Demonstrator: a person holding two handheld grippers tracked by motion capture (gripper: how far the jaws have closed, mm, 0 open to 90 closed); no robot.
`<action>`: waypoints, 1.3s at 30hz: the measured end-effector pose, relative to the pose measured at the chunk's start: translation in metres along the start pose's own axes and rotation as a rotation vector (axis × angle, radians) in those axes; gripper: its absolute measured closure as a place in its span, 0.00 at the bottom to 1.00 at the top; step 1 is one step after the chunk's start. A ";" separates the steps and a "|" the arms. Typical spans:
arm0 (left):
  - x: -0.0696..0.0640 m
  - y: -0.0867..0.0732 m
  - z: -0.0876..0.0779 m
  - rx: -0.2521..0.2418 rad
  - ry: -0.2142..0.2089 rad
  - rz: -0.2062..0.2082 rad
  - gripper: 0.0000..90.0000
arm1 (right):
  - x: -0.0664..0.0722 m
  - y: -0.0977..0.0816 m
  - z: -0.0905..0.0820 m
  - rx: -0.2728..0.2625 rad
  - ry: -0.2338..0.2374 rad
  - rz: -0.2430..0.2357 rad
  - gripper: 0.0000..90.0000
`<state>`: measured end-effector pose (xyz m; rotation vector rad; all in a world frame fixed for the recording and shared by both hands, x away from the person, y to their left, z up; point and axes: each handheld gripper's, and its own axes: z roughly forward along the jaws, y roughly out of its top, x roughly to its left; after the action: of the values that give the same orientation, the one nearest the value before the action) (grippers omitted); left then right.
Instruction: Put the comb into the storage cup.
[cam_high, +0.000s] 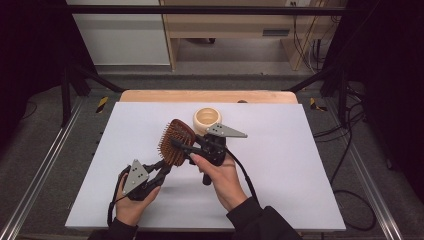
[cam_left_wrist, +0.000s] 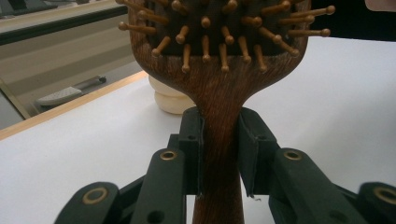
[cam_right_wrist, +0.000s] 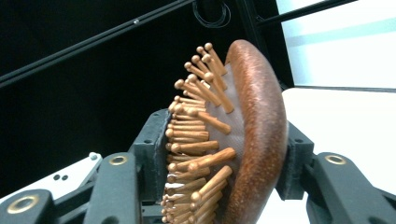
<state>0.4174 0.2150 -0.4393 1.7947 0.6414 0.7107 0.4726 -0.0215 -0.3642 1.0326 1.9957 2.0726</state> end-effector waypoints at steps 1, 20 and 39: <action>0.000 0.000 0.000 -0.002 -0.001 -0.001 0.81 | 0.000 0.000 0.000 -0.001 0.000 0.003 0.54; 0.015 -0.008 0.000 -0.020 0.070 -0.119 0.36 | -0.020 0.017 -0.012 -0.054 -0.073 0.005 0.56; 0.033 -0.031 -0.020 0.010 0.204 -0.196 0.04 | -0.048 0.032 -0.022 -0.074 -0.169 0.000 0.56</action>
<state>0.4227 0.2609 -0.4577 1.6532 0.9448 0.7625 0.5102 -0.0689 -0.3526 1.1517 1.8246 1.9699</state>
